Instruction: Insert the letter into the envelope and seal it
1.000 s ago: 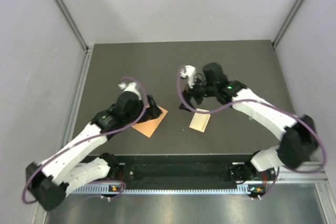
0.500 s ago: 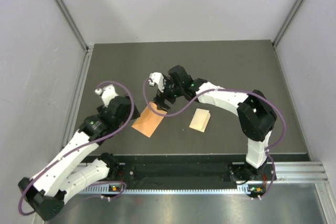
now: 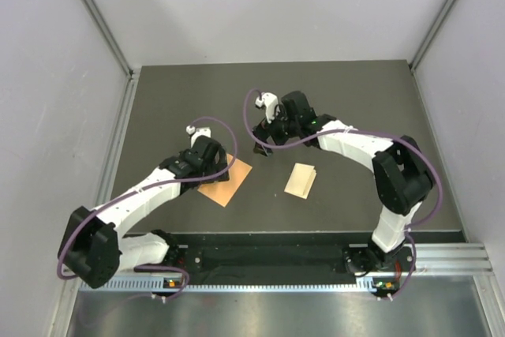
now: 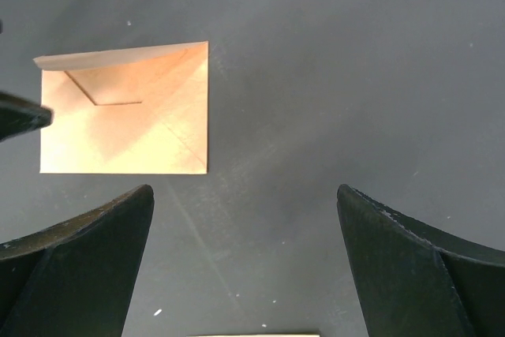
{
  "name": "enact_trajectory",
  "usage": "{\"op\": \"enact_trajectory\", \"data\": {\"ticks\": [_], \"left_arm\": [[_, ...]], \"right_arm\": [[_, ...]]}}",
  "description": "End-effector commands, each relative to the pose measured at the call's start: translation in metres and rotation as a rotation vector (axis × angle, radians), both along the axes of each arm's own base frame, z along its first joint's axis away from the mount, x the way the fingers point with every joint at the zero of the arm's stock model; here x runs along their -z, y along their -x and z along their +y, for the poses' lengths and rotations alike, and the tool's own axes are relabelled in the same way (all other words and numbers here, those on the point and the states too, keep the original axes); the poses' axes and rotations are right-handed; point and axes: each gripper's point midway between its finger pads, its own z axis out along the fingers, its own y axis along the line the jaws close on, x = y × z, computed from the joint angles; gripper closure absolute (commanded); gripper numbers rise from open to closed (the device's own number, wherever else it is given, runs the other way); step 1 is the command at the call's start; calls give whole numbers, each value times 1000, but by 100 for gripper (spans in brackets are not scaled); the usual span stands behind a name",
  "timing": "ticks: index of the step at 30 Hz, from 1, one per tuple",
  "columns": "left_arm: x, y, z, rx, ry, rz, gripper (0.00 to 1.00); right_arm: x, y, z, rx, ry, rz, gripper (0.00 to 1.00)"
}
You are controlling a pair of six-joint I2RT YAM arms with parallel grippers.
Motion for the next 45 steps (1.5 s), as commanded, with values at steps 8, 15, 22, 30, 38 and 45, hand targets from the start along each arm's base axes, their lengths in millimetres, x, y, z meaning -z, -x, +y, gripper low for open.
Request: {"op": "enact_trajectory", "data": {"ticks": [8, 15, 22, 30, 38, 45], "left_arm": [[6, -52, -22, 179, -3, -79, 28], [23, -51, -22, 167, -24, 25, 62], [-4, -64, -41, 81, 127, -50, 97], [-62, -84, -71, -153, 466, -194, 100], [-140, -94, -82, -256, 802, -420, 100], [-175, -93, -97, -264, 1017, -544, 100]], "right_arm": [[-43, 11, -27, 47, 37, -94, 1], [-45, 20, -55, 111, 65, -111, 1], [-49, 35, -64, 190, 16, -54, 1], [-86, 55, -49, 394, -316, 166, 1], [-98, 63, -57, 640, -593, 363, 1], [-97, 68, -35, 607, -762, 489, 1]]}}
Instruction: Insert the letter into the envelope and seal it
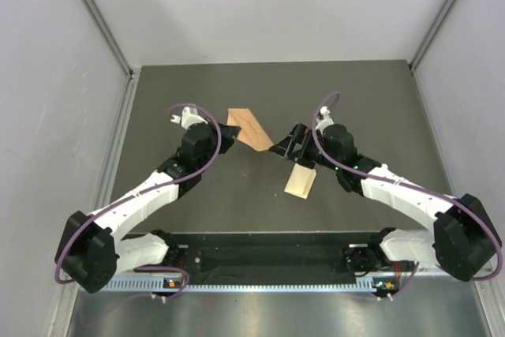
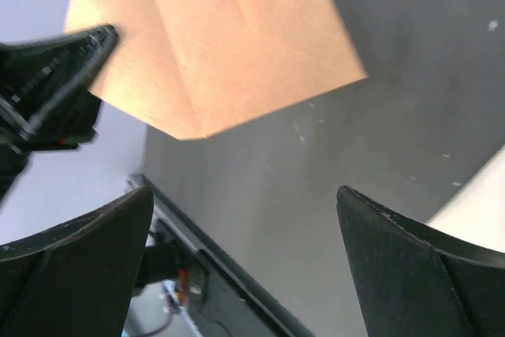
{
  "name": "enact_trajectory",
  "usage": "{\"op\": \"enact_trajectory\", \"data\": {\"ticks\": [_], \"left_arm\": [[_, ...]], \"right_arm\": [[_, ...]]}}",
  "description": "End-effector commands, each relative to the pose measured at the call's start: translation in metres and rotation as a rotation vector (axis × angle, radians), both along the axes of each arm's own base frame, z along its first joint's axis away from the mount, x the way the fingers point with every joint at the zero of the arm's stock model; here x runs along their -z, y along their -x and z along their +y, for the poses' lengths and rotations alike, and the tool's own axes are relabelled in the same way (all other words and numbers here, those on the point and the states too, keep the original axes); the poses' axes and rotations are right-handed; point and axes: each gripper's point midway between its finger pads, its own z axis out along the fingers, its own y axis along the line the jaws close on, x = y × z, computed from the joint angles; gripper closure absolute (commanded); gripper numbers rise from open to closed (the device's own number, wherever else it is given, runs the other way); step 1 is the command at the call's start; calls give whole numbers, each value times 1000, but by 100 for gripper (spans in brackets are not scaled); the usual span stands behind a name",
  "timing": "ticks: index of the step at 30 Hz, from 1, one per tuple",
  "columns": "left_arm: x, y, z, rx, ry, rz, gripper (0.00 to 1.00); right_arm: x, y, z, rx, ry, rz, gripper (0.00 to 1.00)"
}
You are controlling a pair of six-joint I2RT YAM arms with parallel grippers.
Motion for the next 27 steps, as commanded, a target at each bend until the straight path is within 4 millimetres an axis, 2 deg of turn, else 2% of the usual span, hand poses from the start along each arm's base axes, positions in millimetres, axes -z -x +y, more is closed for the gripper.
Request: {"op": "enact_trajectory", "data": {"ticks": [1, 2, 3, 5, 7, 9, 11, 12, 13, 16, 17, 18, 19, 21, 23, 24, 25, 26, 27], "left_arm": [[-45, -3, -13, -36, 199, -150, 100], [-47, -6, -9, -78, 196, -160, 100], [-49, -3, -12, -81, 200, -160, 100], [-49, -3, -10, -105, 203, -159, 100], [-42, -2, -9, -126, 203, -132, 100], [-23, -1, 1, -192, 196, -65, 100], [2, 2, 9, -241, 199, -1, 100], [8, 1, 15, -284, 219, 11, 99], [17, 2, 17, -302, 216, 28, 99], [46, 6, 26, -367, 195, 97, 97], [53, 7, 26, -372, 187, 114, 96], [60, 9, 24, -374, 187, 133, 84], [67, 13, 23, -368, 179, 152, 78], [78, 21, 17, -347, 156, 177, 66], [92, 31, 19, -349, 104, 218, 58], [96, 37, 16, -336, 100, 230, 50], [105, 45, 18, -335, 73, 260, 38], [120, 57, 23, -327, 32, 304, 30], [121, 66, 22, -310, 35, 316, 25]], "right_arm": [[-45, -11, 28, 11, -254, -23, 1], [-49, -10, 32, 5, -297, -5, 1], [-43, -12, 34, 5, -305, 14, 1], [-50, -11, 41, -25, -333, 4, 1], [-51, -13, 42, -30, -319, 8, 1], [-36, -14, 33, 14, -239, 25, 1], [-38, -20, 15, 96, -183, -15, 1], [-27, -18, 7, 124, -141, 6, 1], [-38, -16, 0, 144, -147, -27, 1], [-39, -16, -20, 206, -82, -61, 1], [-46, -17, -27, 233, -69, -91, 1], [-42, -16, -33, 243, -45, -76, 1], [-41, -16, -35, 244, -36, -75, 1], [-41, -13, -38, 236, -29, -73, 1], [-37, -11, -38, 223, -13, -65, 1], [-33, -10, -40, 223, 0, -56, 1], [-27, -8, -41, 220, 18, -40, 1], [-22, -3, -39, 197, 22, -25, 1], [-21, -2, -39, 190, 27, -21, 1]]}}
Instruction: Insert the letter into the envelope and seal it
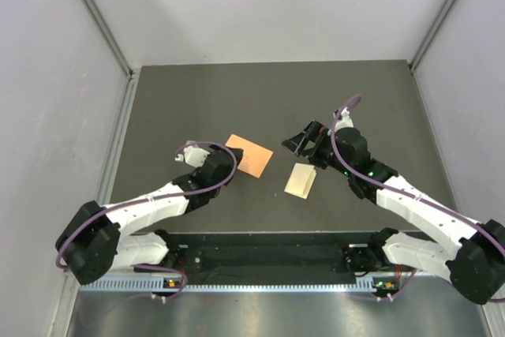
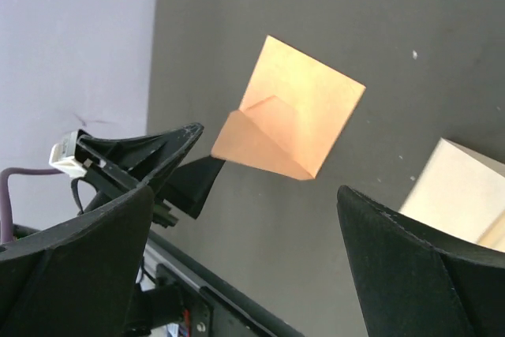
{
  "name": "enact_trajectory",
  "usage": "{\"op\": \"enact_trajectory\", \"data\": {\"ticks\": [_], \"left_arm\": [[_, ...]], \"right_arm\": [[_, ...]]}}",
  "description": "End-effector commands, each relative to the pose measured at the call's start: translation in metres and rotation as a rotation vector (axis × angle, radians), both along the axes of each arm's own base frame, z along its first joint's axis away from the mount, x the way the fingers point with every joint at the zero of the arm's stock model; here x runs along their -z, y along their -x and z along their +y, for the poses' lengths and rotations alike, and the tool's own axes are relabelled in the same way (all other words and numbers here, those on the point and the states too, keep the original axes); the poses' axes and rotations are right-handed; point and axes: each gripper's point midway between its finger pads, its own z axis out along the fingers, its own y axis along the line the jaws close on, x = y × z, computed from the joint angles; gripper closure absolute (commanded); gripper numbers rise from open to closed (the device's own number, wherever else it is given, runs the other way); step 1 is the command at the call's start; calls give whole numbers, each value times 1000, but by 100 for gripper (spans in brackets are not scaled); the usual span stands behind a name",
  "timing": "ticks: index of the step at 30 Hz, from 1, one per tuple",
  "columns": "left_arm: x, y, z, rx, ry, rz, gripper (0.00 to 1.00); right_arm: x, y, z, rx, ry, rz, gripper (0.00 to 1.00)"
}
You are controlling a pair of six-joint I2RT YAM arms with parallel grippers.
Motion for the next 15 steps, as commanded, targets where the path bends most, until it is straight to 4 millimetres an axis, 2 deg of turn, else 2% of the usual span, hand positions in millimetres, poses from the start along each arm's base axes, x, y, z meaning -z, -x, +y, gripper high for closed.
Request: {"op": "enact_trajectory", "data": {"ticks": [1, 2, 4, 6, 9, 10, 11, 12, 13, 14, 15], "left_arm": [[33, 38, 16, -10, -56, 125, 19], [44, 52, 26, -8, -106, 169, 12], [33, 67, 32, 2, -125, 145, 1], [21, 78, 47, 6, -185, 120, 1], [-7, 74, 55, 53, -279, 41, 1], [-16, 68, 61, 35, -326, -1, 1], [-32, 61, 59, 40, -344, -38, 1], [-35, 52, 65, 77, -462, -49, 1], [-57, 40, 52, 119, -431, -78, 1], [-63, 30, 48, 164, -440, -76, 1], [-51, 6, 62, 202, -501, -16, 1]], "right_arm": [[9, 6, -6, -23, 57, 23, 1], [13, 8, -7, -26, 66, 30, 1], [12, 11, -9, -32, 70, 23, 1], [15, 14, -10, -44, 86, 16, 1], [19, 20, -5, -121, 127, 3, 1], [23, 24, -1, -160, 139, 14, 1], [25, 25, 0, -190, 166, 3, 1], [31, 28, 0, -210, 187, 20, 1], [35, 31, 1, -232, 199, 31, 1], [38, 30, 1, -249, 225, 31, 1], [43, 32, 0, -259, 244, 47, 1]]}}
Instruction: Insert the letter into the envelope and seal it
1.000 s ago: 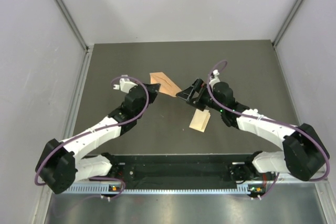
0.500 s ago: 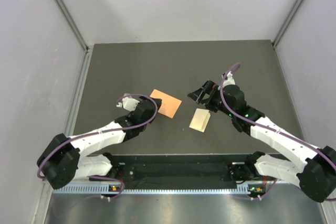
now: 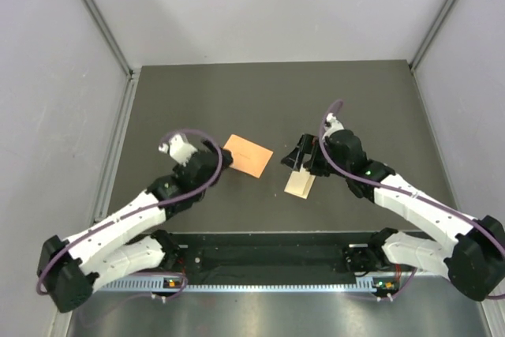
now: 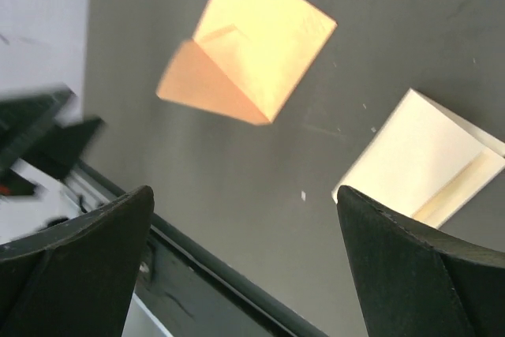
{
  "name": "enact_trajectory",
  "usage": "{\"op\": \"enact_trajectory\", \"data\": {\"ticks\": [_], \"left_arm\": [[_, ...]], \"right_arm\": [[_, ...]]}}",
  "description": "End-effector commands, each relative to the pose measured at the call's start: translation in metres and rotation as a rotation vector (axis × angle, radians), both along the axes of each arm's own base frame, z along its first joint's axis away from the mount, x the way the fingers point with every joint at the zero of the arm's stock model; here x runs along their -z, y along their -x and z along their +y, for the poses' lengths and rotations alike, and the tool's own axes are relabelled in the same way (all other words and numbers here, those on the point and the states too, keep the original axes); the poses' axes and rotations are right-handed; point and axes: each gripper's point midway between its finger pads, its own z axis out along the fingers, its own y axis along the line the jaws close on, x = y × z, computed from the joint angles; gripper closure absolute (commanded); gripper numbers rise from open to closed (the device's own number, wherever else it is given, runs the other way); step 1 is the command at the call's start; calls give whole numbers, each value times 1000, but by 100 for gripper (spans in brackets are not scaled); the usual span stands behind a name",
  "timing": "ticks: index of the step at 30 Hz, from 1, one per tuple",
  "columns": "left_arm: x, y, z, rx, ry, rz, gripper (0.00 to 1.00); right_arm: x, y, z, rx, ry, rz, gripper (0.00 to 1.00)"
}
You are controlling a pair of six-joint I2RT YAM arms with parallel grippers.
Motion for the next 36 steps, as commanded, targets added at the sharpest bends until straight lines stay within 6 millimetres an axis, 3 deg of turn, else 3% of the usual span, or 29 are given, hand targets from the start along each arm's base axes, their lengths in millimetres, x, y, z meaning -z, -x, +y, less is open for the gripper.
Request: {"op": "enact_trajectory", "data": {"ticks": [1, 2, 3, 4, 5, 6, 7, 8, 10, 12, 19, 27, 31, 36], "left_arm": [[-35, -62, -1, 205, -103, 9, 1], [-30, -82, 16, 179, -81, 31, 1], [-5, -96, 14, 213, -94, 96, 1], [-7, -110, 13, 222, -101, 102, 1], [26, -121, 17, 214, -138, 202, 1], [35, -128, 16, 226, -161, 236, 1], [31, -136, 12, 237, -166, 274, 1], [54, -142, 10, 266, -191, 341, 1], [57, -155, 0, 298, -185, 350, 1], [72, -159, -2, 307, -193, 388, 1], [110, -132, 22, 215, -244, 518, 1], [126, -124, -9, 307, -163, 502, 1], [125, -104, -18, 323, -188, 542, 1], [127, -62, -40, 369, -201, 570, 1]], "right_arm": [[7, 6, 2, -107, 83, -2, 1], [9, 6, 3, -118, 97, -4, 1], [9, 6, 3, -121, 103, -3, 1], [11, 6, 2, -119, 113, 4, 1], [12, 6, 2, -123, 118, 7, 1], [12, 5, 2, -123, 121, 11, 1], [12, 6, 1, -125, 132, 19, 1], [14, 7, 1, -129, 139, 24, 1], [16, 7, -2, -124, 159, 29, 1], [16, 8, -4, -118, 168, 30, 1], [21, 11, -10, -107, 187, 36, 1], [24, 10, -10, -116, 198, 38, 1], [21, 12, -11, -115, 194, 32, 1], [18, 15, -15, -103, 181, 16, 1]]}}
